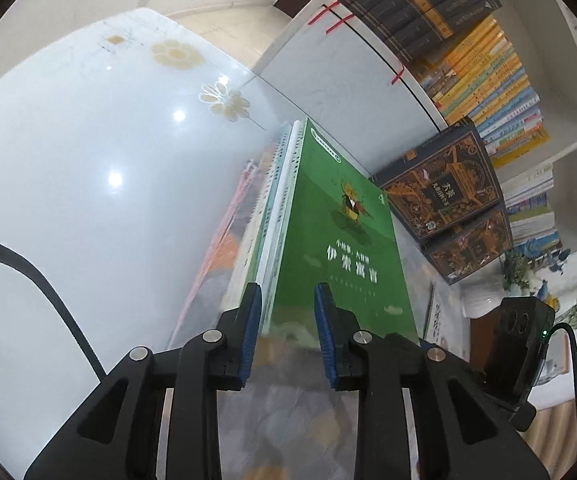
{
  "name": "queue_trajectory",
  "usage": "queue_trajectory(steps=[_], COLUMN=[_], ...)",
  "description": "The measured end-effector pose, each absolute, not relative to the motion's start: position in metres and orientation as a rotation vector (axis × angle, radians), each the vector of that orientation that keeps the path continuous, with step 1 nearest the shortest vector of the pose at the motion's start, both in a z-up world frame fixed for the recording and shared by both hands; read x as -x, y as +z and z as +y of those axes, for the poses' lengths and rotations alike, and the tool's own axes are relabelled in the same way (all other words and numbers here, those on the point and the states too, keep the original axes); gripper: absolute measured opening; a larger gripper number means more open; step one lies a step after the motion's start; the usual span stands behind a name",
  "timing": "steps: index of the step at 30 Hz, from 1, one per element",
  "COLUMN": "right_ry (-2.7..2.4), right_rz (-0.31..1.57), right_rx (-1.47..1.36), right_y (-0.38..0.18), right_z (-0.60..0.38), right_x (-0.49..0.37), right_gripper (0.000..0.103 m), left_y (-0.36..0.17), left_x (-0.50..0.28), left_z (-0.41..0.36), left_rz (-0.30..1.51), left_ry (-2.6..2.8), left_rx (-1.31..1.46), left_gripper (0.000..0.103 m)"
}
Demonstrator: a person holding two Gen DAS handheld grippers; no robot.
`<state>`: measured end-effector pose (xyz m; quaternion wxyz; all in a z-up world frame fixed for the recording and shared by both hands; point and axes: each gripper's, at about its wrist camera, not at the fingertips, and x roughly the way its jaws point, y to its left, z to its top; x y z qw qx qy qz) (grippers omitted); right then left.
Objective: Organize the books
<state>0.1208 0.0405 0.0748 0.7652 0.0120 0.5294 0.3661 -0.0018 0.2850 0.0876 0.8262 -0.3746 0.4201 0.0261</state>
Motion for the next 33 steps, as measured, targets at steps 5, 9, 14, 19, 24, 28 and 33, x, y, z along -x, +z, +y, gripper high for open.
queue_trajectory(steps=[5,9,14,19,24,28,33], right_ry=[0.775,0.719,0.624,0.529,0.464,0.431,0.422], right_rz=[1.195,1.224,1.233,1.209,1.181,1.165,1.151], right_rx=[-0.073,-0.17,-0.296,-0.378,-0.466,-0.497,-0.506], right_y=[0.074,0.068,0.067,0.073,0.08,0.084,0.086], right_z=[-0.002,-0.054,-0.131,-0.206,-0.274,-0.32,-0.355], right_x=[-0.098,-0.078,-0.057,-0.047,-0.039,-0.037,-0.037], right_gripper=[0.055,0.055,0.055,0.055,0.056,0.056,0.056], left_y=[0.104,0.114,0.122,0.125,0.127,0.122,0.114], left_x=[0.017,0.019,0.014,-0.002,-0.016,-0.025,-0.039], left_z=[0.257,0.22,0.157,0.077,0.004,-0.041,-0.067], left_rz=[0.914,0.933,0.957,0.994,1.025,1.046,1.046], left_ry=[0.052,0.003,-0.099,-0.209,-0.296,-0.342,-0.335], left_rx=[0.714,0.664,0.613,0.551,0.499,0.492,0.513], left_gripper=[0.024,0.024,0.025,0.025,0.026,0.063,0.067])
